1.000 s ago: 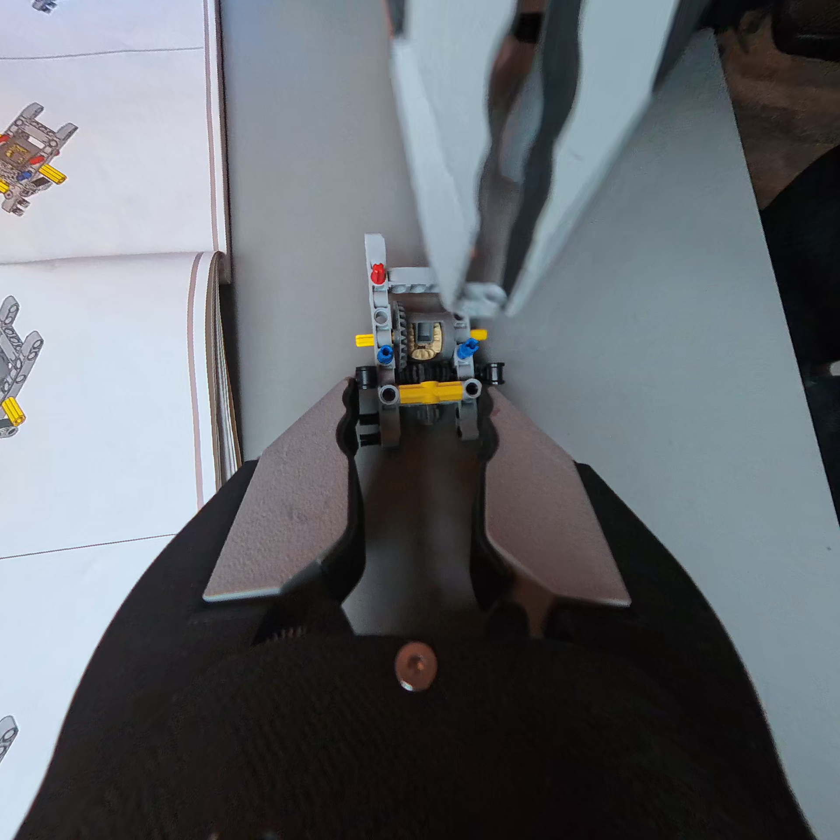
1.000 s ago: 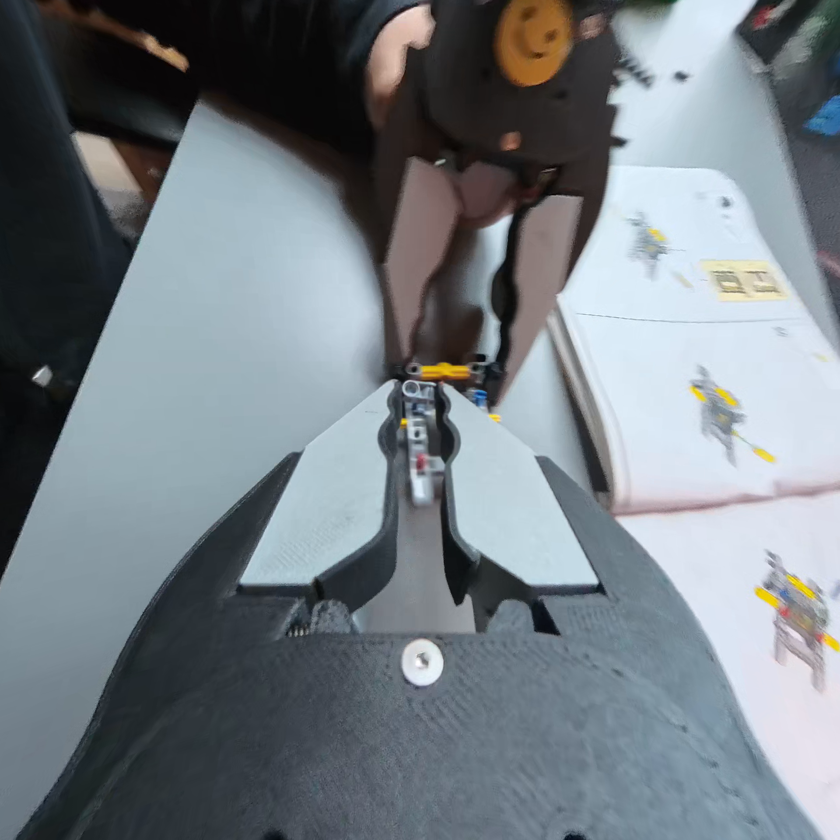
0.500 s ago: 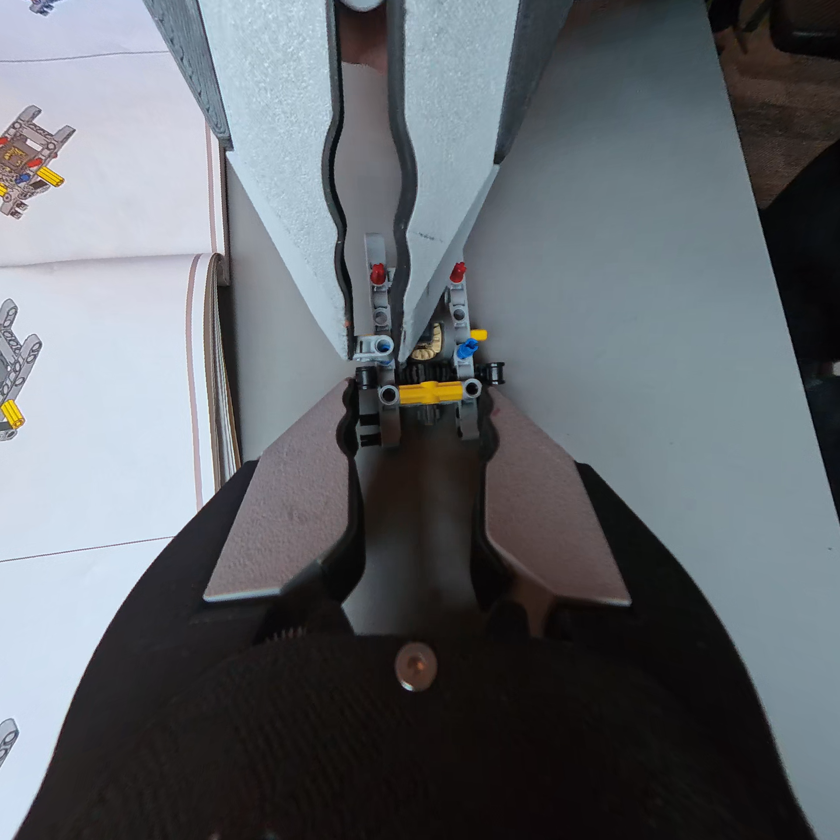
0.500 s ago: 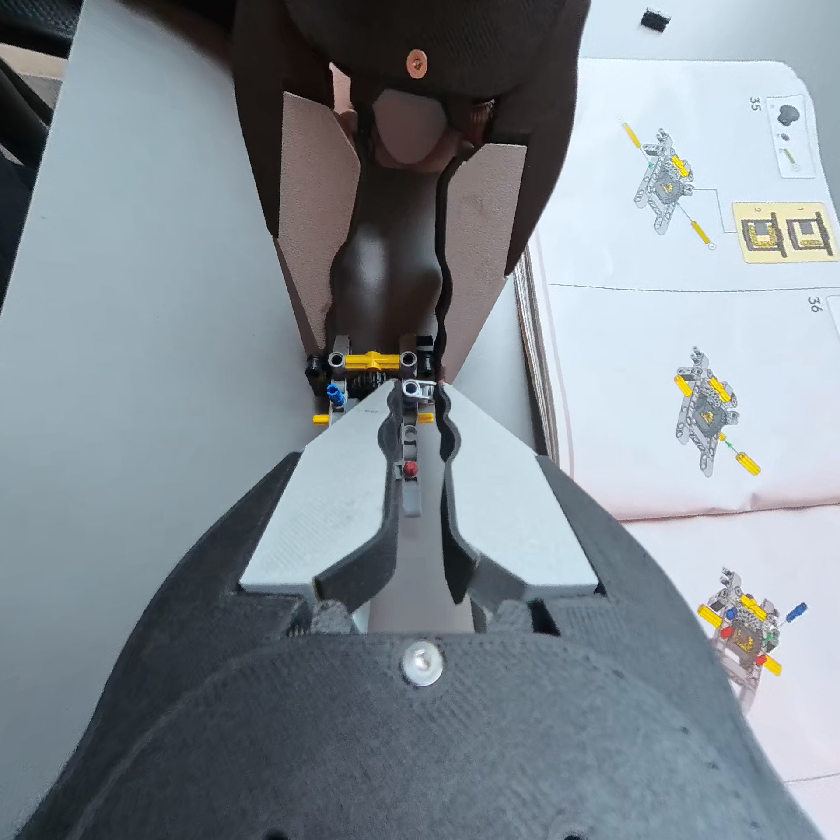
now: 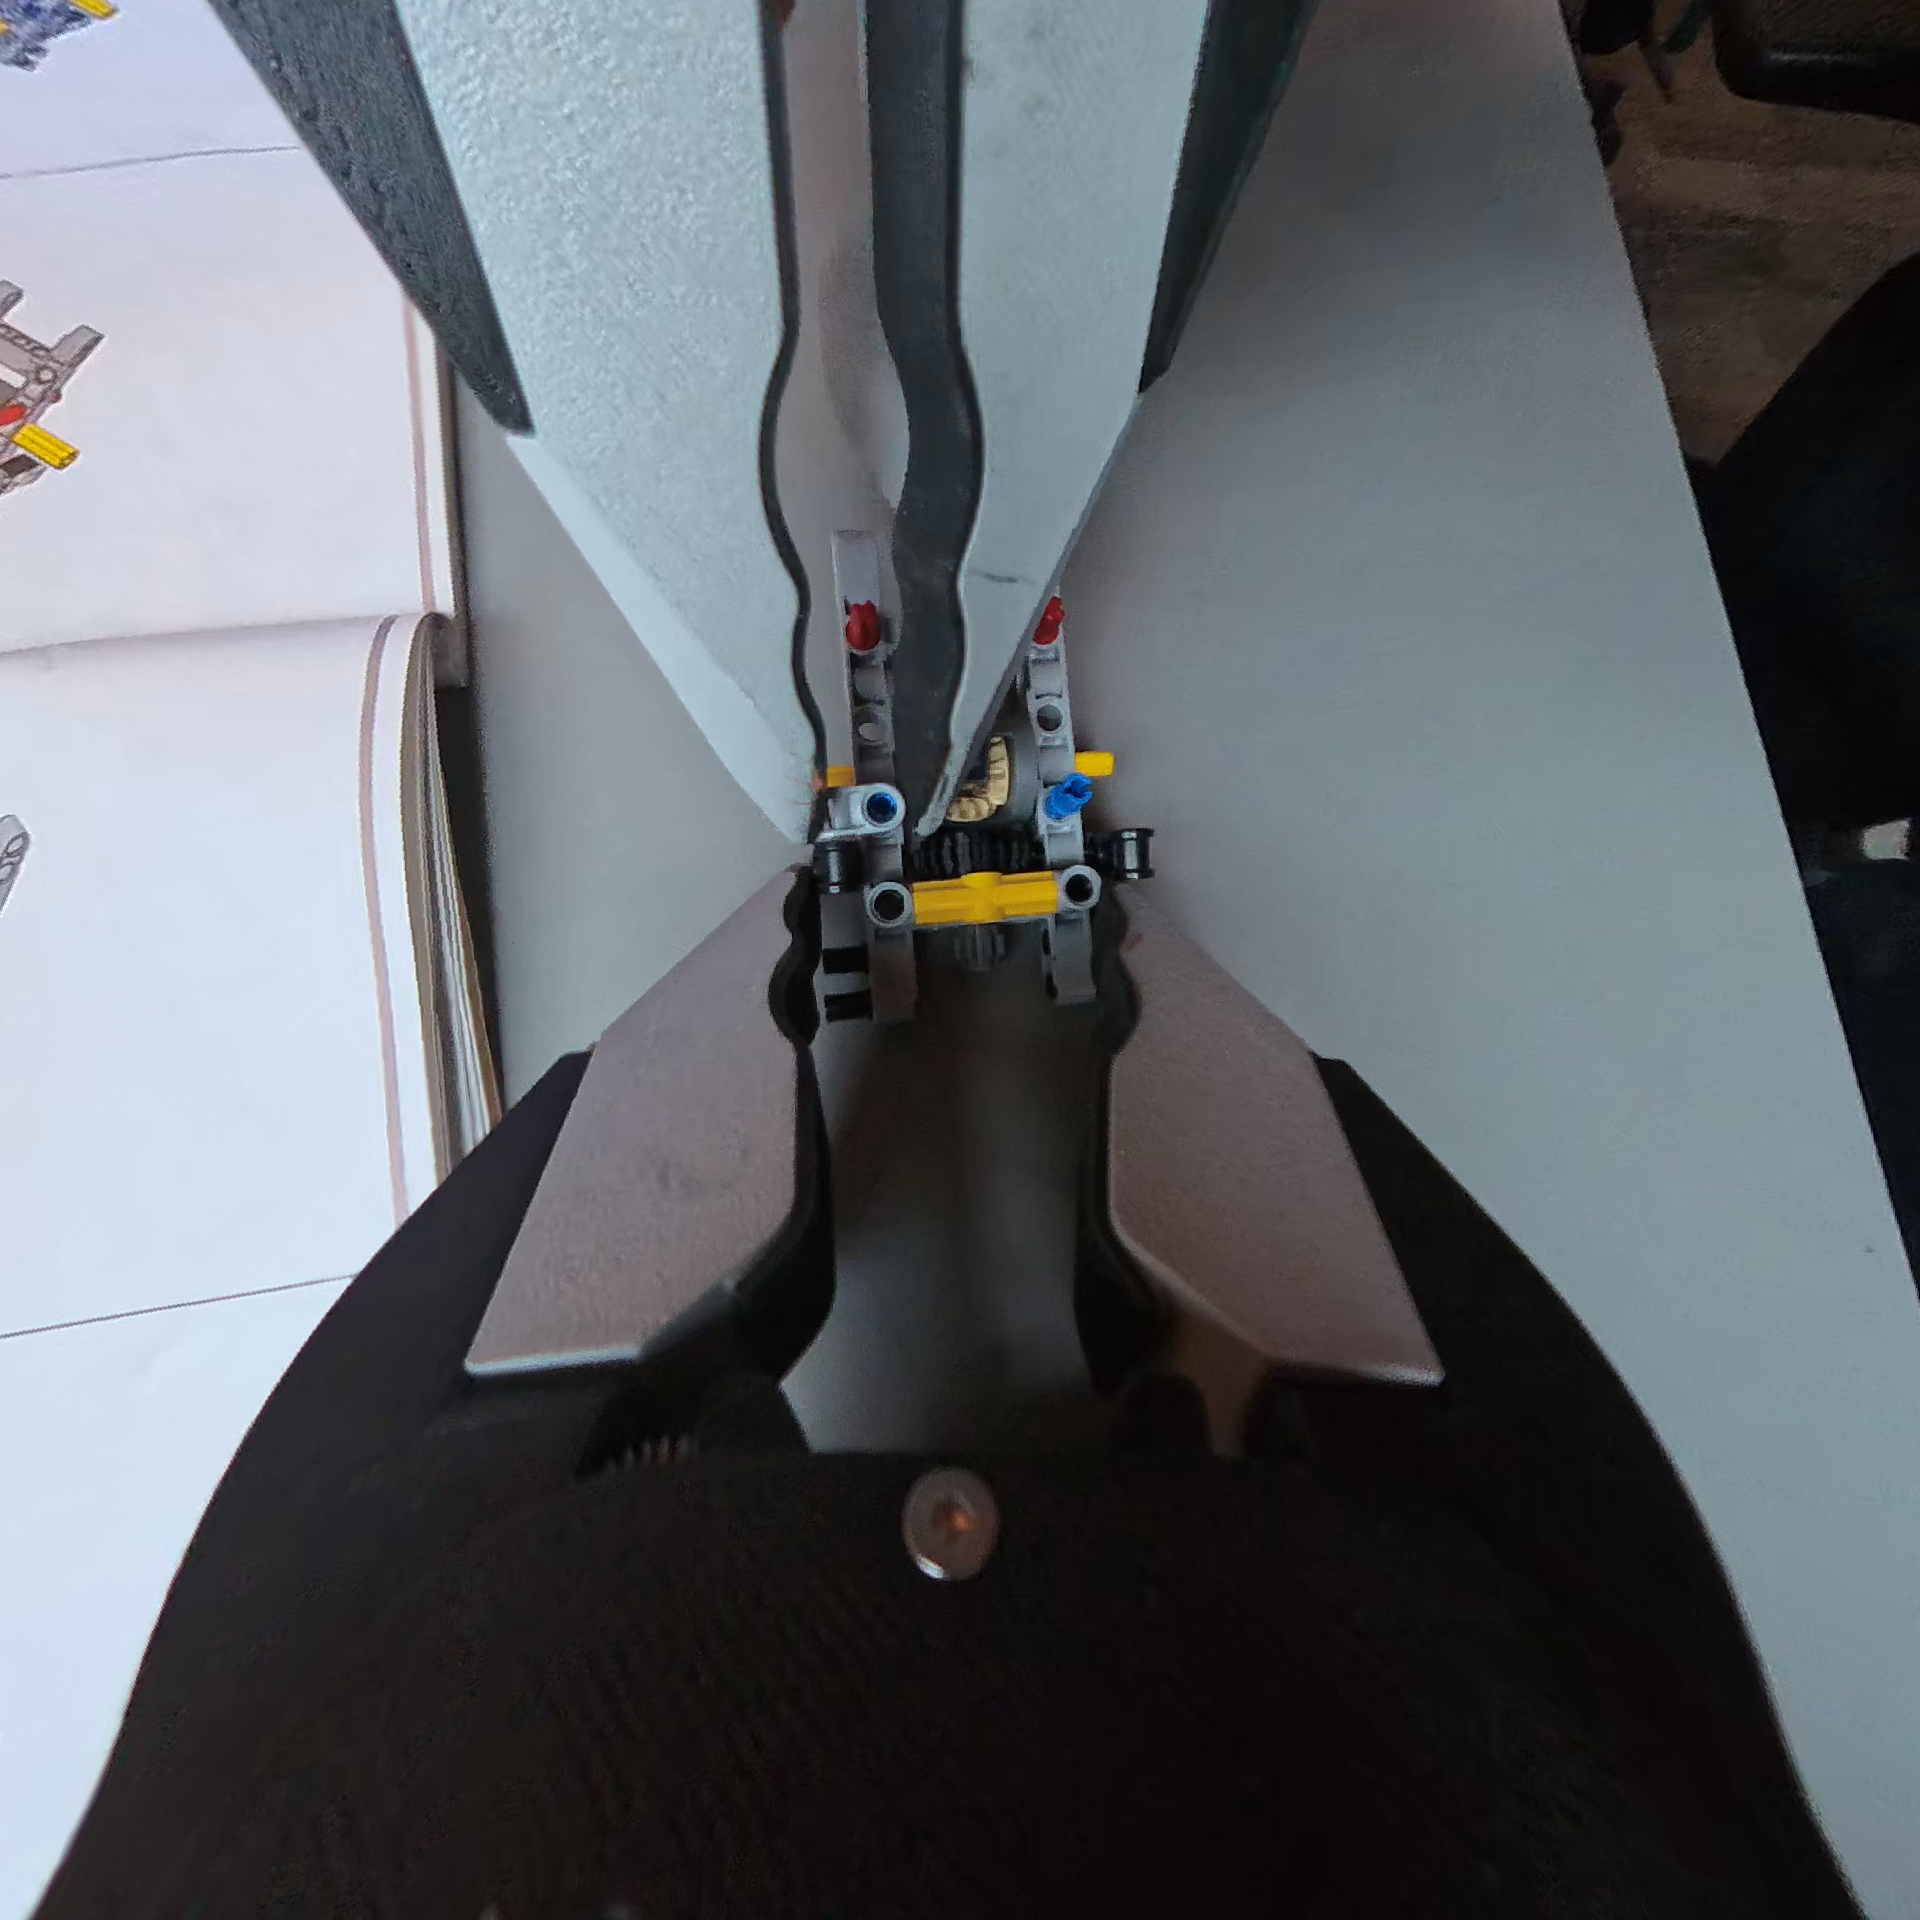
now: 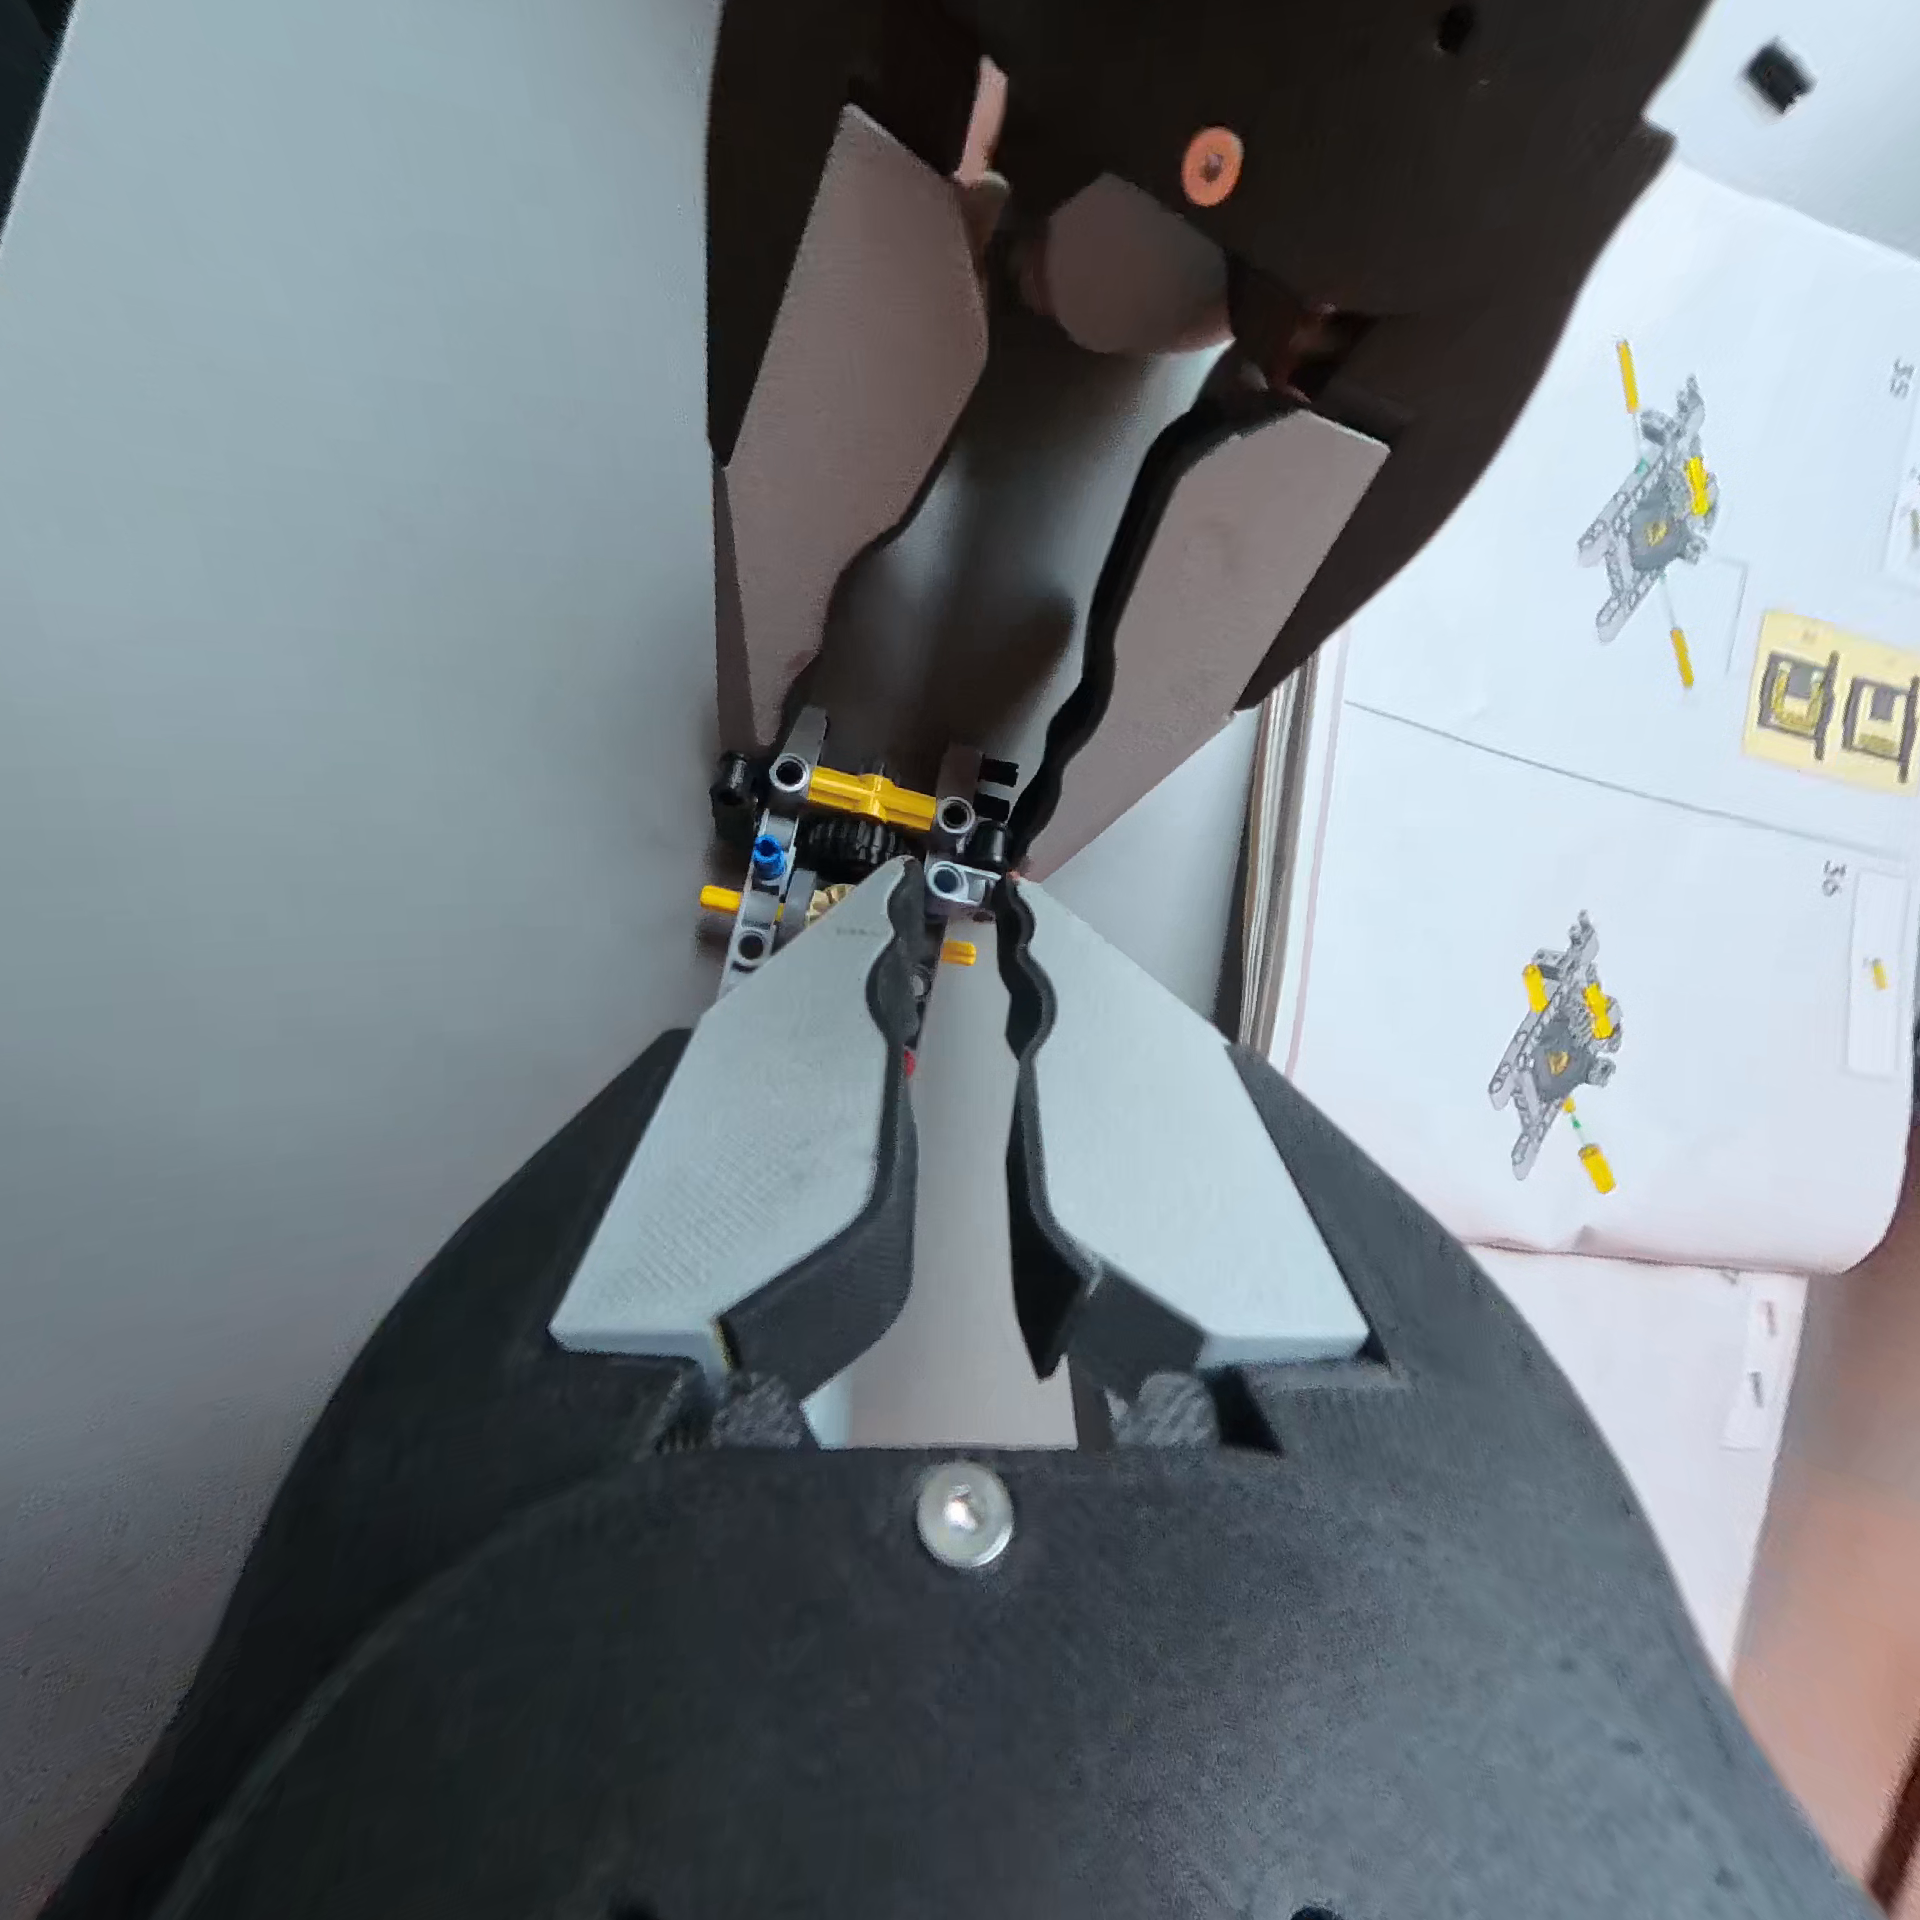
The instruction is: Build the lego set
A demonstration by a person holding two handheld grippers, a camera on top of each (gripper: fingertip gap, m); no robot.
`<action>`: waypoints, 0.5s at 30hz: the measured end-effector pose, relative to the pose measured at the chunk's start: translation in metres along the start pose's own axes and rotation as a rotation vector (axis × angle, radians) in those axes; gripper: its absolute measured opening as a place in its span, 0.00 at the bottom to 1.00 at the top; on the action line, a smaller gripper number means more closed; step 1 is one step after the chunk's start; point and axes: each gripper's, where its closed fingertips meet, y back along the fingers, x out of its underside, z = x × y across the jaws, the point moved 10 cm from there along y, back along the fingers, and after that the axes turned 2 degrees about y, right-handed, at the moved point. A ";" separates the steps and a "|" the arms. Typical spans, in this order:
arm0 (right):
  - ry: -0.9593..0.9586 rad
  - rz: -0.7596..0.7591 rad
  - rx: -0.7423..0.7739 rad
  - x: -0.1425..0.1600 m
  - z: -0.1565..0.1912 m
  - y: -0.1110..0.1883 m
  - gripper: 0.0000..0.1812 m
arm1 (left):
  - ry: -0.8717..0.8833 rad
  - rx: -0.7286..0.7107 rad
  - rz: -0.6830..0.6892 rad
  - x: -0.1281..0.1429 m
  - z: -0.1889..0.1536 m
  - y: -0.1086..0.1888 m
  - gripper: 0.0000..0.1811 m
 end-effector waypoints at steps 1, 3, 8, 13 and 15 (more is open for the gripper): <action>0.019 0.001 0.000 0.000 0.000 0.000 0.07 | -0.001 -0.002 0.000 0.000 0.000 0.000 0.28; 0.059 -0.022 -0.006 0.002 0.000 0.001 0.07 | 0.004 0.001 -0.001 0.000 0.000 -0.001 0.28; 0.034 -0.130 -0.045 0.013 -0.003 0.000 0.06 | 0.011 0.002 -0.003 -0.001 0.000 -0.001 0.28; -0.171 -0.250 -0.071 0.025 -0.006 0.004 0.07 | -0.010 0.026 0.000 0.000 0.000 0.000 0.28; -0.254 -0.350 -0.078 0.033 -0.005 0.014 0.07 | -0.024 0.041 0.001 0.000 0.000 0.000 0.28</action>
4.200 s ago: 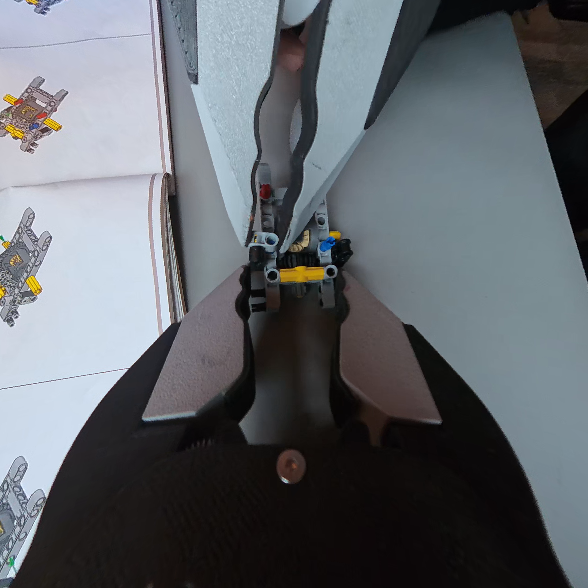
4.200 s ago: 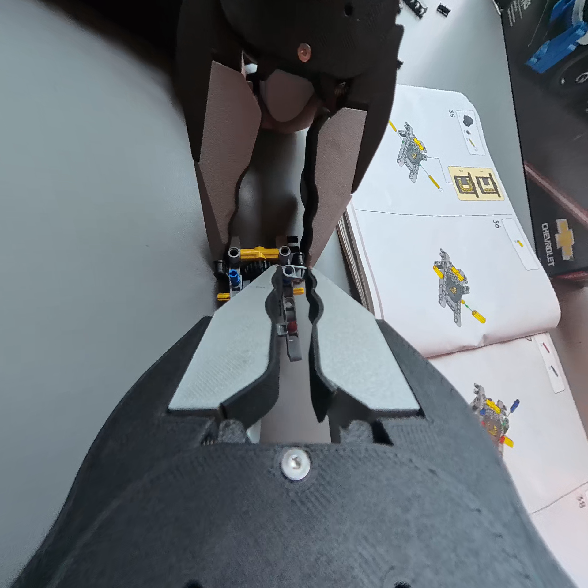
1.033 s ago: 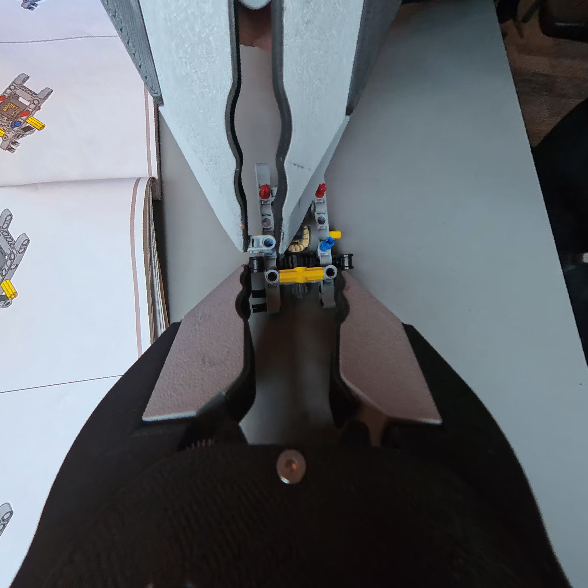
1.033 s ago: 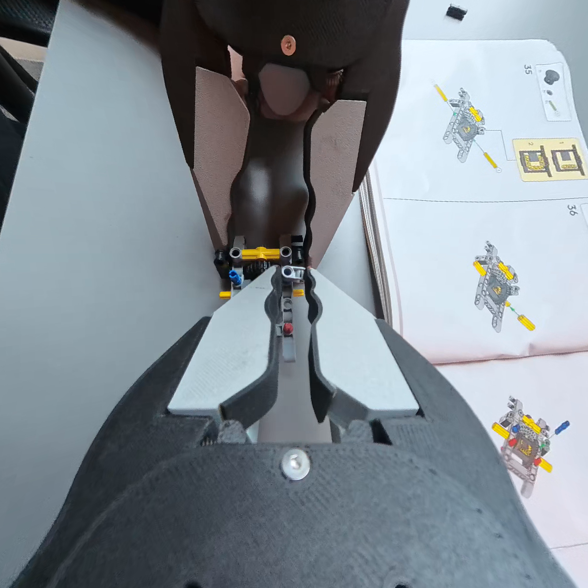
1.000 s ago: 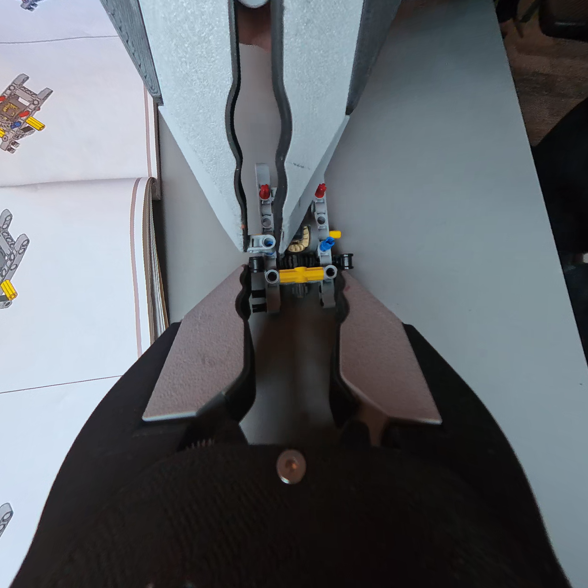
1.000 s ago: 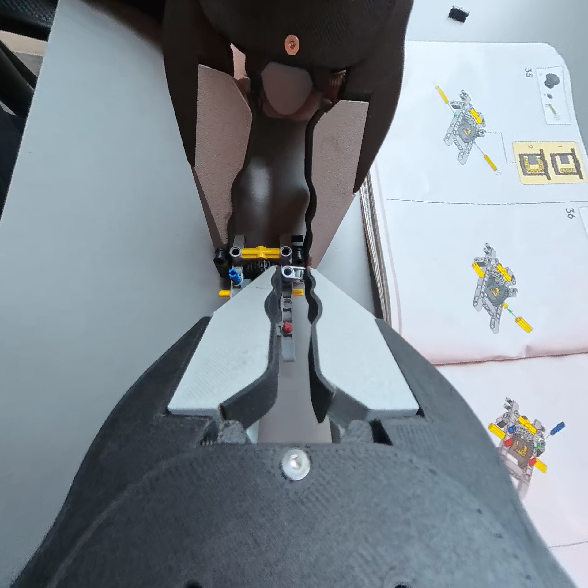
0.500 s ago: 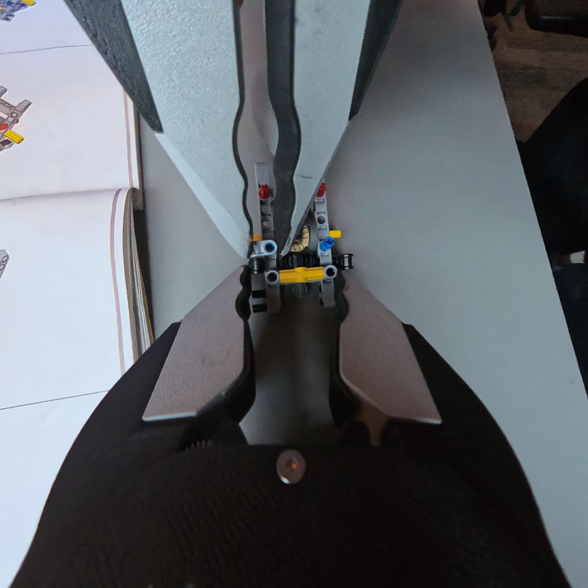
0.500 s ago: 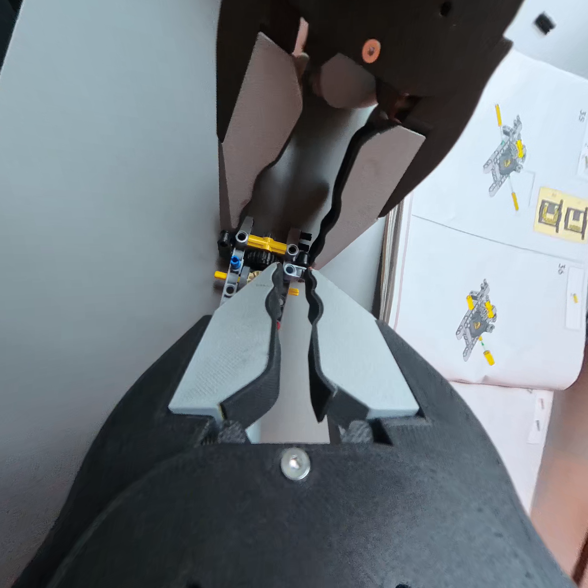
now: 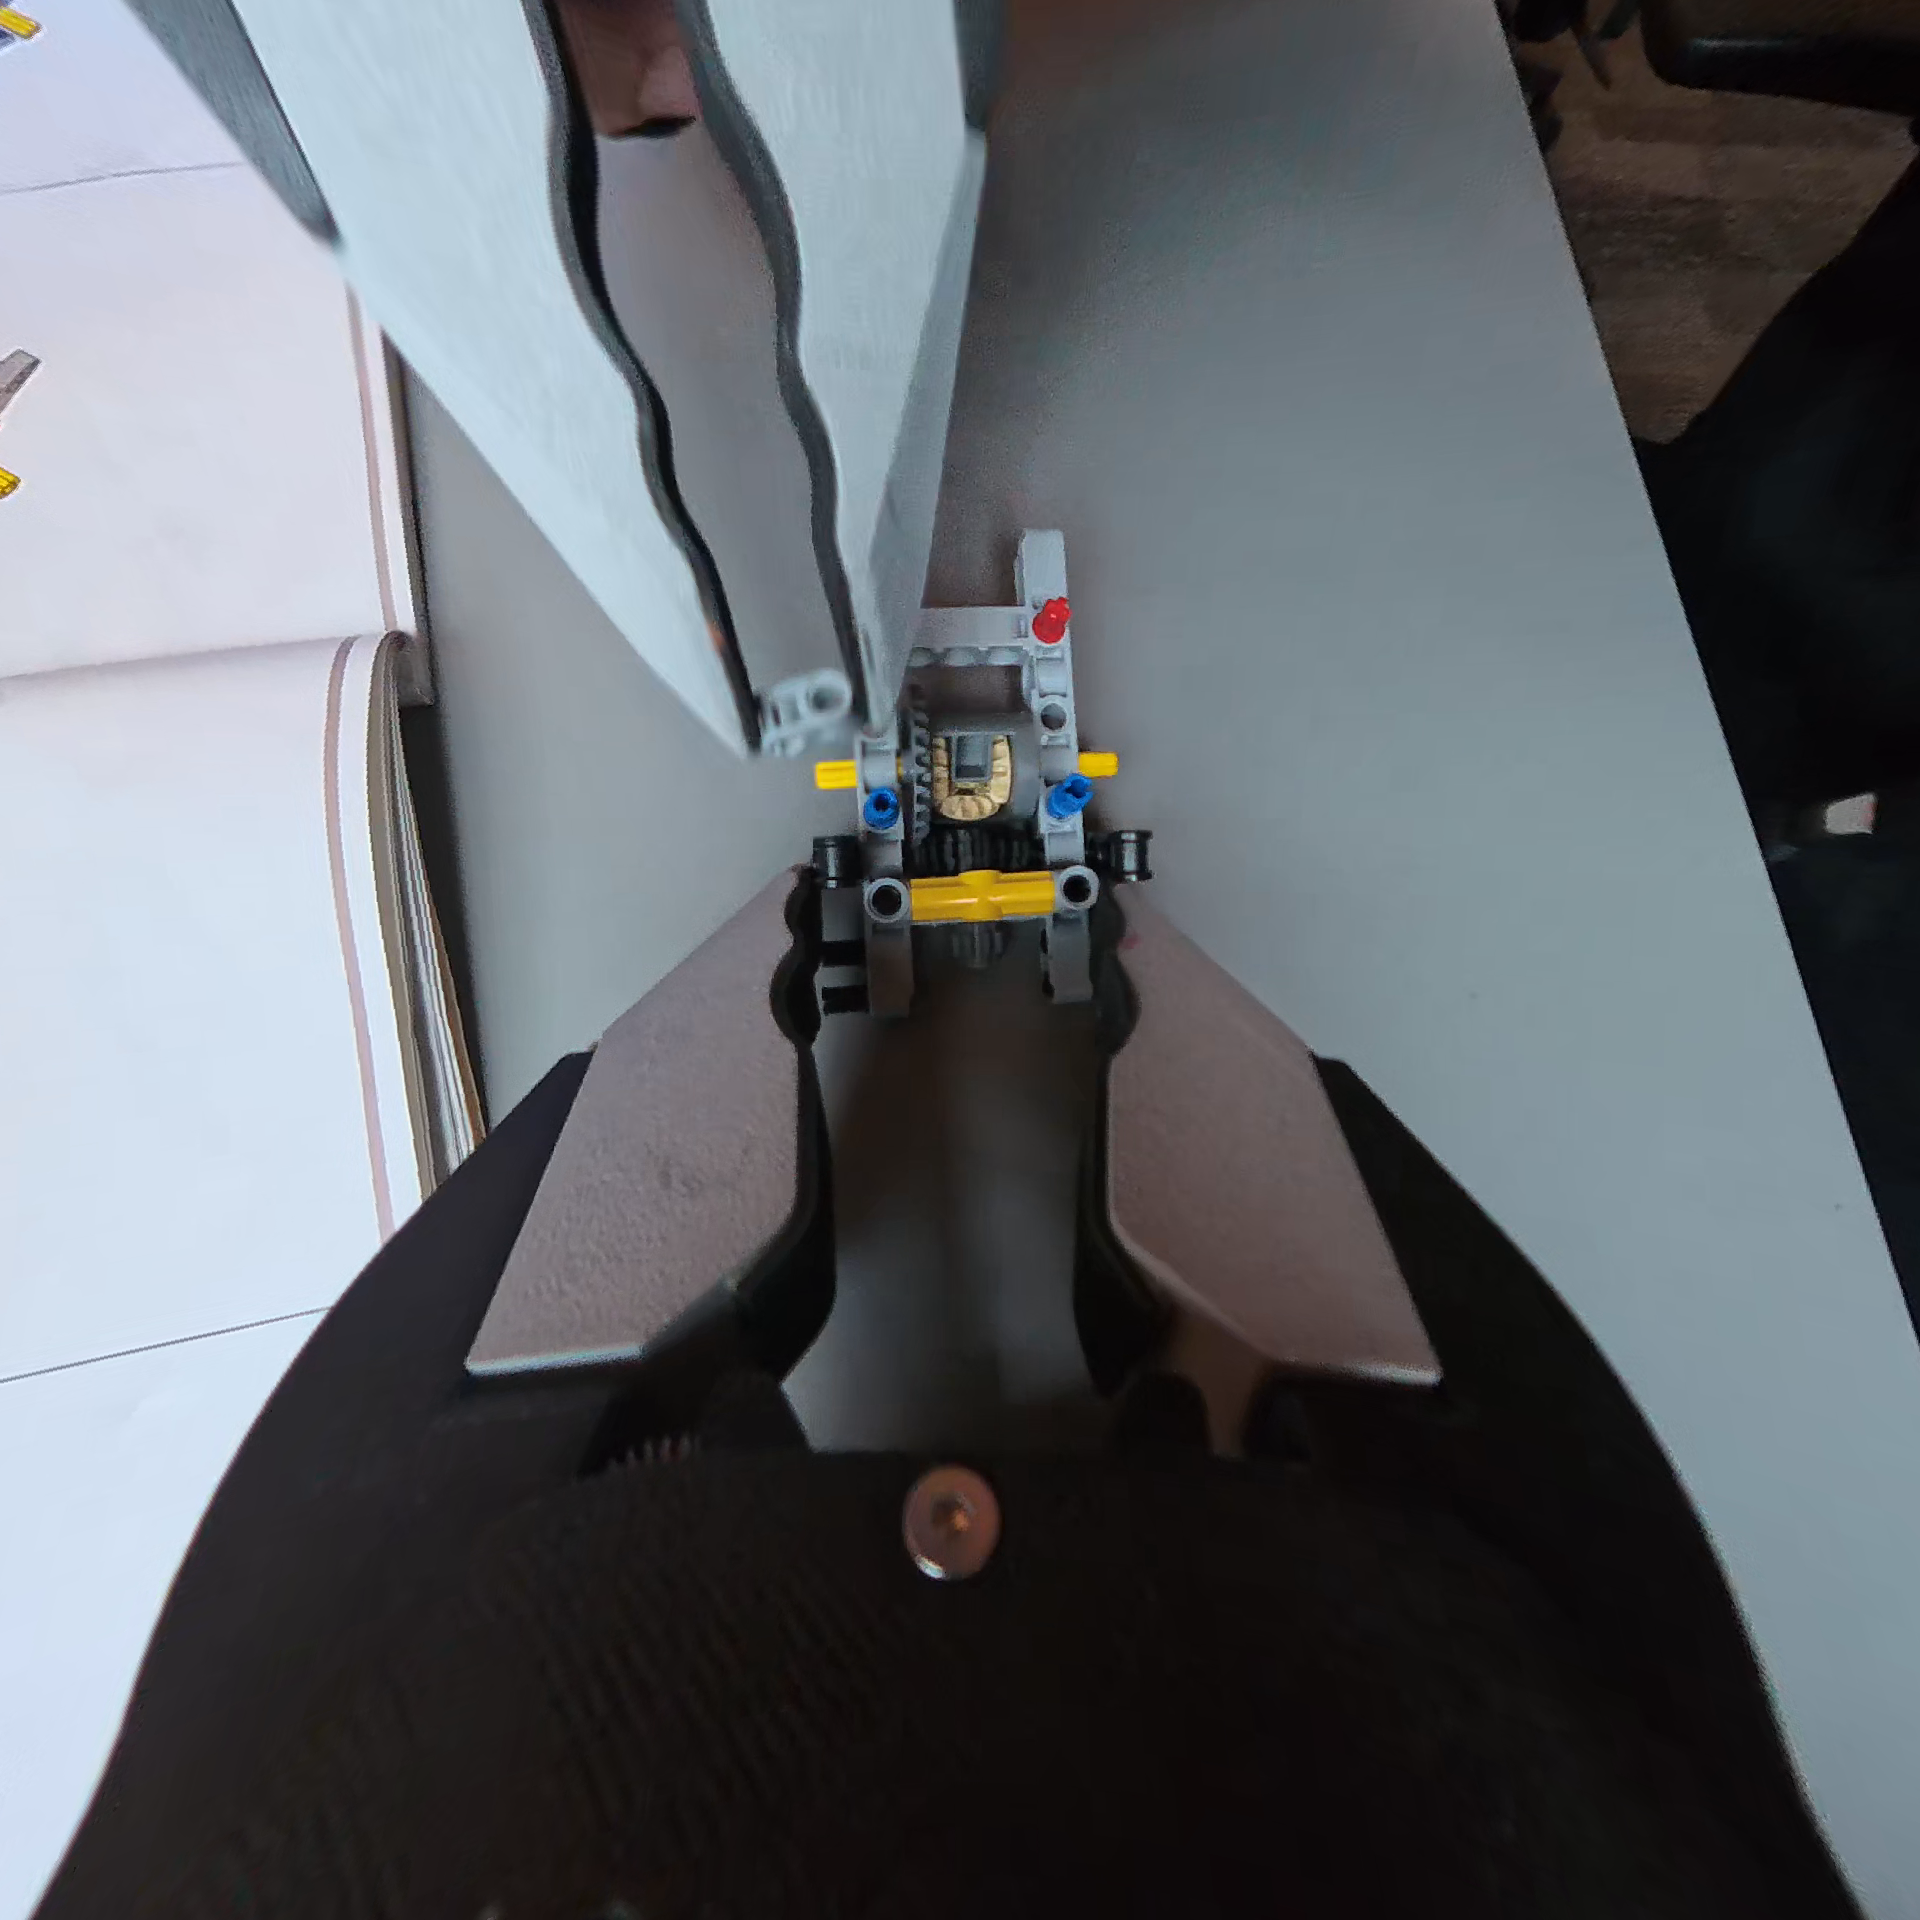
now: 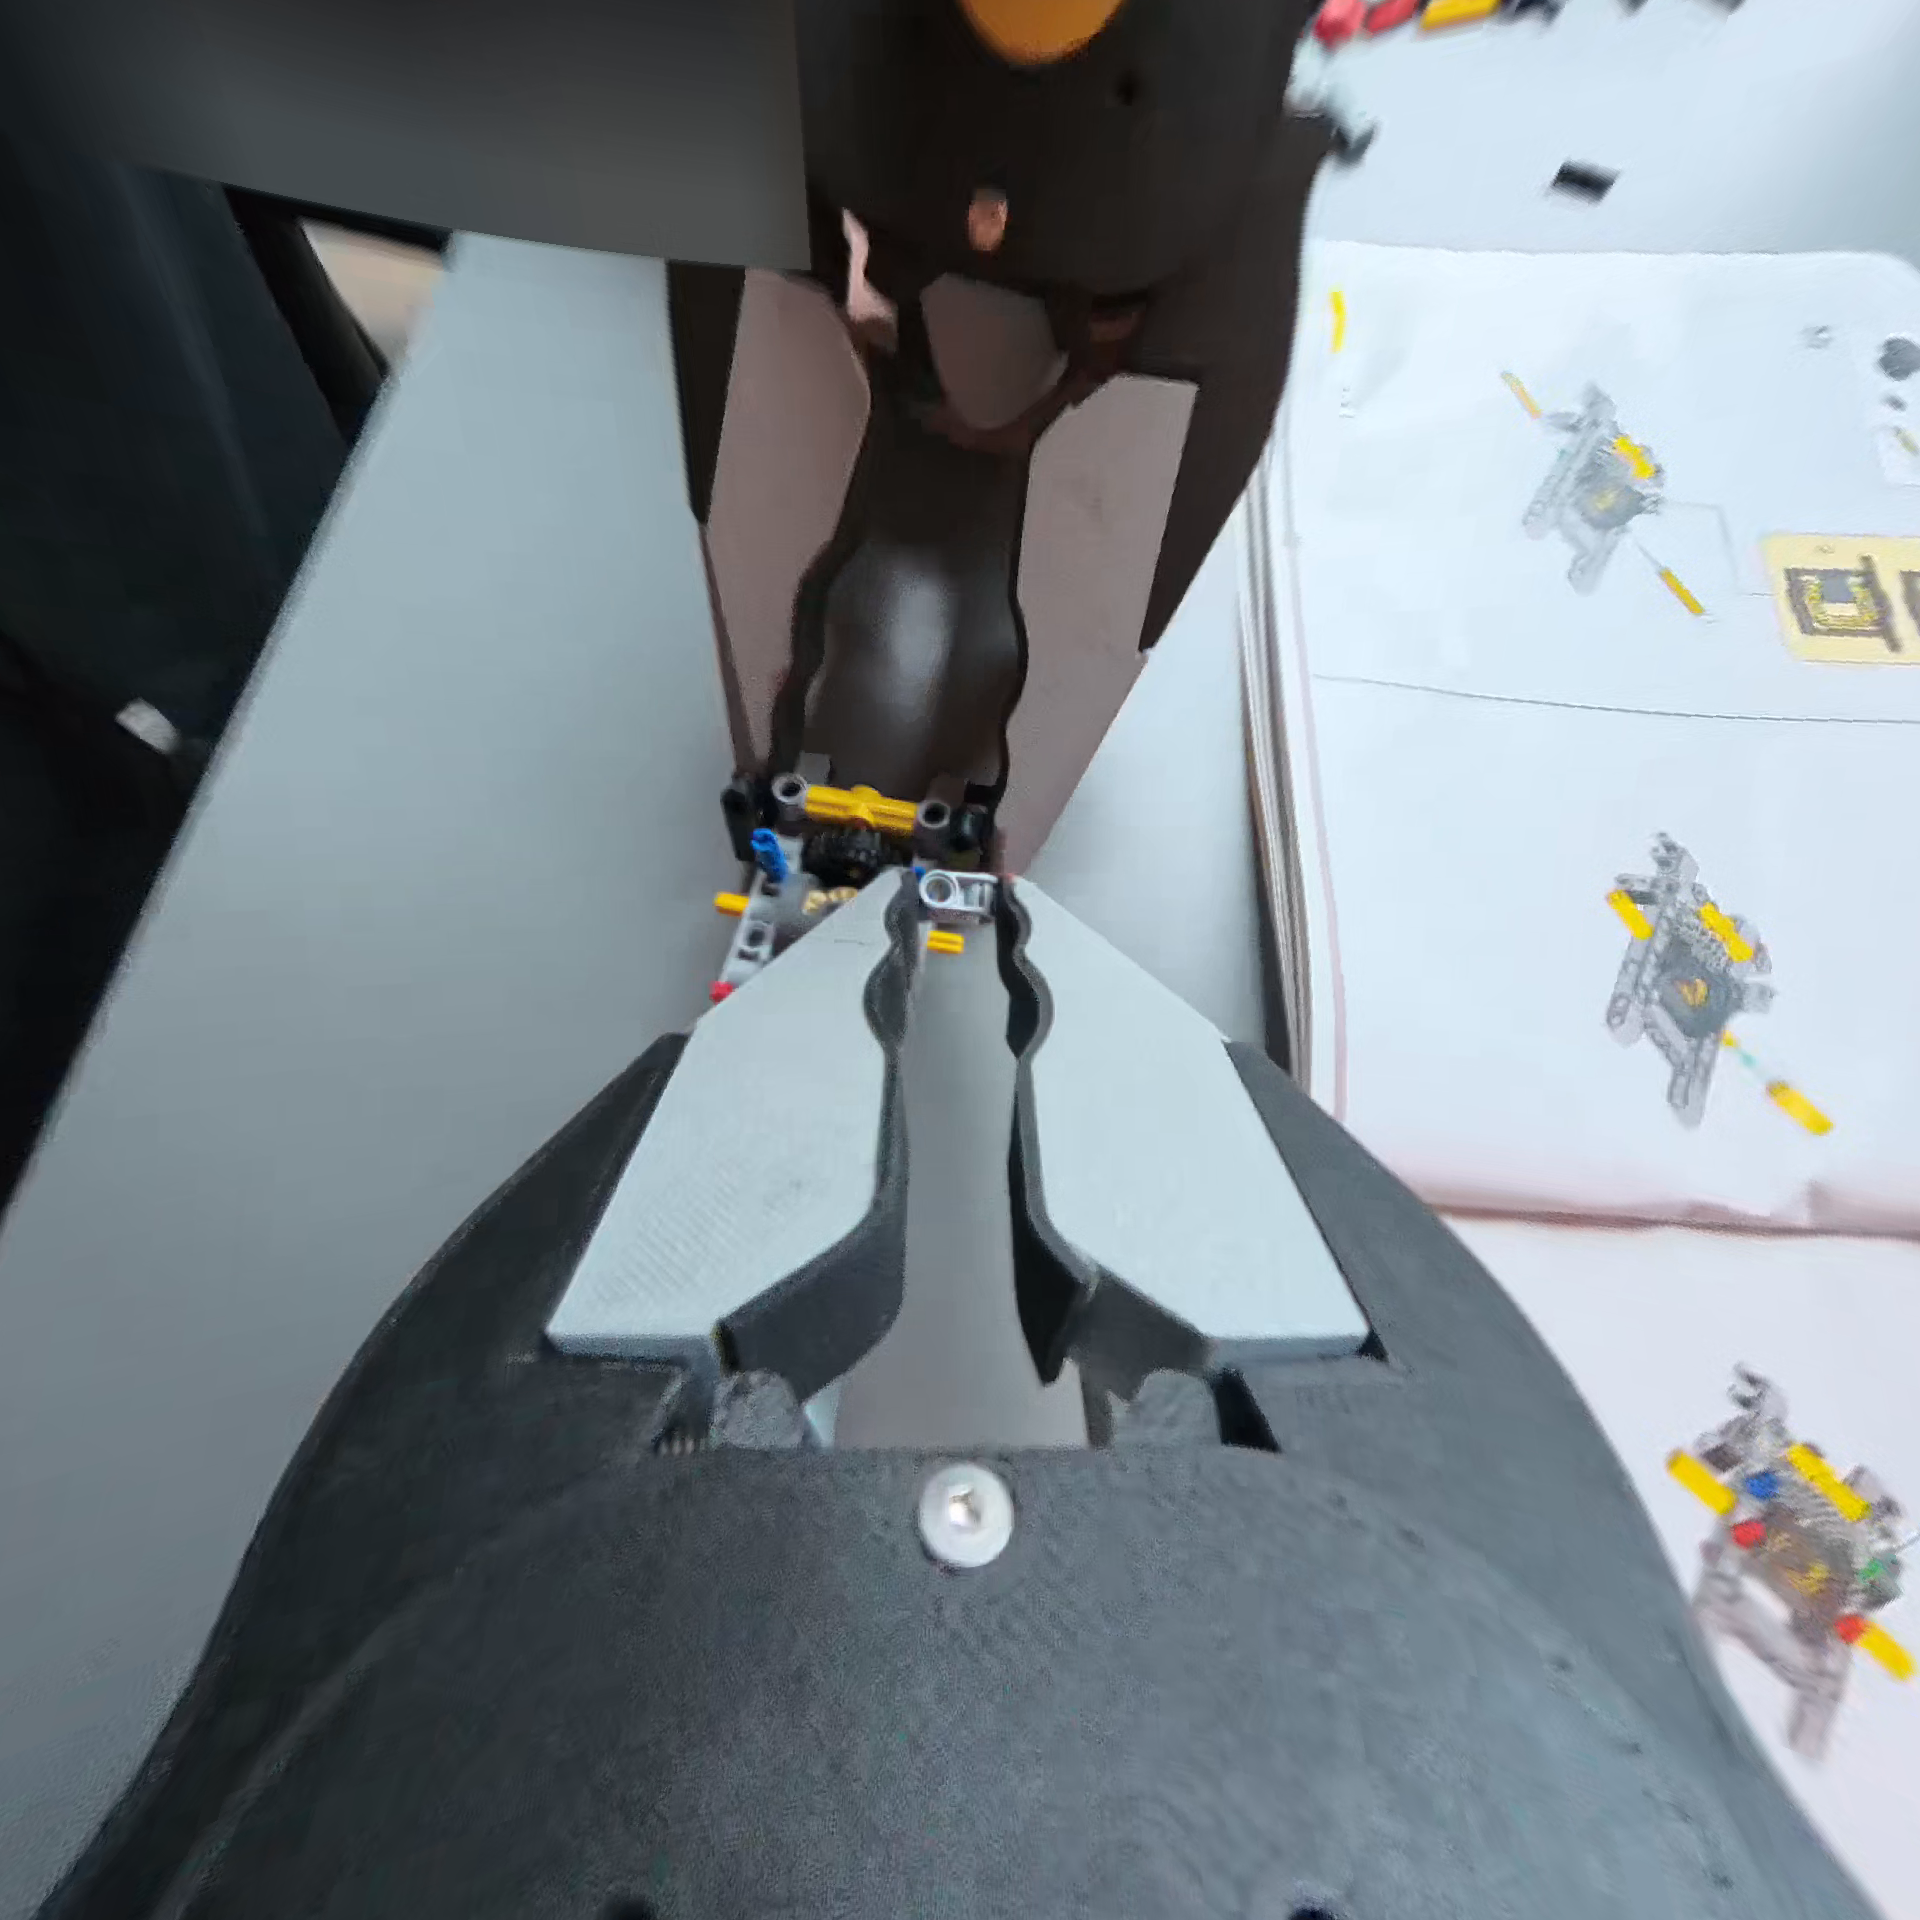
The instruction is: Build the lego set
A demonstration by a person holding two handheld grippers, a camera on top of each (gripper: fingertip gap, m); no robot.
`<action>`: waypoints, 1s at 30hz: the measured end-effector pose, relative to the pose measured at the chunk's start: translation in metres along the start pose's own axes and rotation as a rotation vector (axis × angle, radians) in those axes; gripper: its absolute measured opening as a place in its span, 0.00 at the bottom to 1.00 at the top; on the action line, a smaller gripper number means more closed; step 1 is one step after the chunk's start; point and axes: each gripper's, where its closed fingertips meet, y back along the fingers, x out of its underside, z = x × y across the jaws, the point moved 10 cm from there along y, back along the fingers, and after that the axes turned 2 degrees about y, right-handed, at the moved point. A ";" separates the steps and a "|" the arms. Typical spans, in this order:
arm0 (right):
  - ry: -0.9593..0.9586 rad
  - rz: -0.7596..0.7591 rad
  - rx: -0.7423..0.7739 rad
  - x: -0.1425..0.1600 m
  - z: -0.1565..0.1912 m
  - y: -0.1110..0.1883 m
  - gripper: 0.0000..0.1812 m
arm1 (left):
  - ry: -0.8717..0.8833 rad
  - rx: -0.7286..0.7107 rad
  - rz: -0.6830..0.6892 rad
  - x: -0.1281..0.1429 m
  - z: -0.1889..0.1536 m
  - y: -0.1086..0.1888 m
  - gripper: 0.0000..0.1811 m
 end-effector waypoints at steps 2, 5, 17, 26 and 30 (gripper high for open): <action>-0.088 -0.091 0.032 0.006 -0.001 0.012 0.06 | -0.011 0.009 0.001 0.000 0.000 0.000 0.28; -0.220 -0.003 0.142 0.029 -0.003 0.018 0.07 | -0.015 0.014 0.002 -0.001 0.000 0.000 0.28; -0.181 0.143 0.266 0.046 0.020 0.009 0.18 | -0.043 0.011 0.009 -0.003 -0.007 -0.004 0.28; -0.260 0.097 0.286 0.054 0.026 0.015 0.21 | -0.052 0.009 0.023 -0.001 -0.009 -0.001 0.28; -0.233 0.105 0.314 0.051 0.029 0.017 0.22 | -0.054 0.003 0.030 0.000 -0.009 0.001 0.28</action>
